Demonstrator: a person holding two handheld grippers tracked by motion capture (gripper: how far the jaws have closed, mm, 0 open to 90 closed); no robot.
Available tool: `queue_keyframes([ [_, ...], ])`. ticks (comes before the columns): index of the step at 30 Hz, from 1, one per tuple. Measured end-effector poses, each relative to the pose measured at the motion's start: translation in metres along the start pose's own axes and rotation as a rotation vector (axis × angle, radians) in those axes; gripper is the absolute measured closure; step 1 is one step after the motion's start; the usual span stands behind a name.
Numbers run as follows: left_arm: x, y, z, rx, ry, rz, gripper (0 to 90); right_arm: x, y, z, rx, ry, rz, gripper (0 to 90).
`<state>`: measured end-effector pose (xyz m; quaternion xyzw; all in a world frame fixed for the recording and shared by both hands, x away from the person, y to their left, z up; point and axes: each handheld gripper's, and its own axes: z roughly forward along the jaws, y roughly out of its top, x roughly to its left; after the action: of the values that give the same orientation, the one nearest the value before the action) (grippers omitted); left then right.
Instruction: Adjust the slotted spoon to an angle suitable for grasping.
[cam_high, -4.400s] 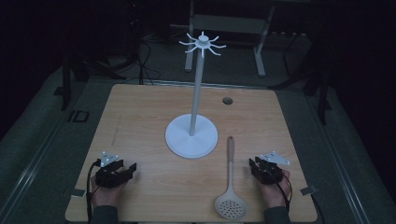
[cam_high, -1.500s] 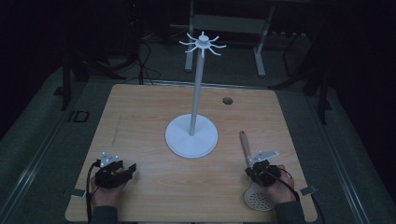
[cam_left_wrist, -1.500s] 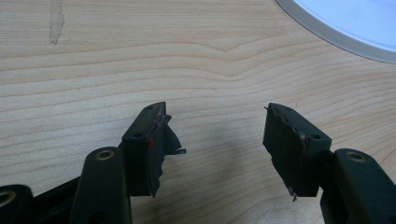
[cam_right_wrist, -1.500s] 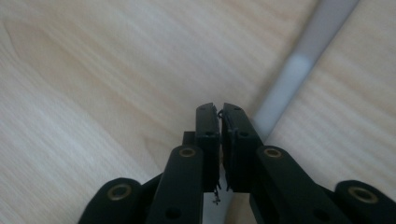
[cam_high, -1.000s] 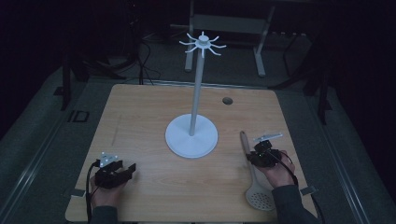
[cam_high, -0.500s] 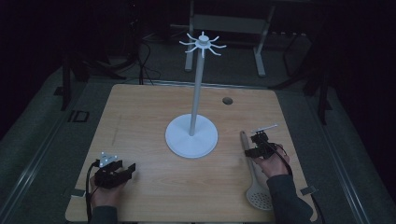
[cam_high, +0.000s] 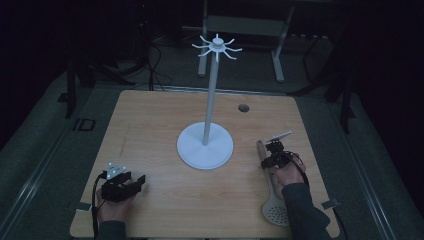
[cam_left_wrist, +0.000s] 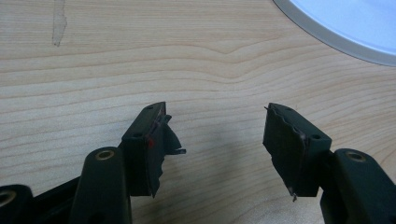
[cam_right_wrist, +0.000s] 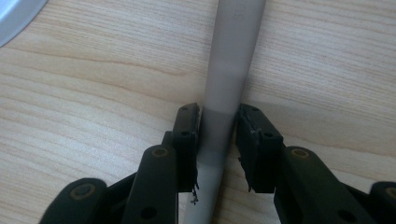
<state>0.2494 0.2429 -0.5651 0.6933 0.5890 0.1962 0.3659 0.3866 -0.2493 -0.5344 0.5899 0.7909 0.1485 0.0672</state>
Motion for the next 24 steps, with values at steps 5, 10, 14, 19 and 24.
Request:
queue_keyframes([
  [5,0.000,0.000,0.000,0.000,0.000,0.000,40.4,0.002,0.003,0.001,0.019,-0.017,0.005,68.9],
  [10,0.000,0.000,0.000,0.001,-0.002,0.001,40.4,0.010,0.008,0.003,0.062,-0.068,-0.049,68.4],
  [14,0.000,0.000,0.000,0.001,-0.001,-0.001,40.4,0.010,0.013,0.003,0.096,-0.071,-0.039,70.1],
  [19,0.000,0.000,0.000,0.002,-0.001,-0.001,40.4,0.009,0.014,0.003,0.081,-0.035,-0.005,72.5],
  [24,0.001,0.000,0.000,0.003,0.000,-0.002,40.4,0.011,0.010,0.001,0.051,0.008,-0.012,73.3],
])
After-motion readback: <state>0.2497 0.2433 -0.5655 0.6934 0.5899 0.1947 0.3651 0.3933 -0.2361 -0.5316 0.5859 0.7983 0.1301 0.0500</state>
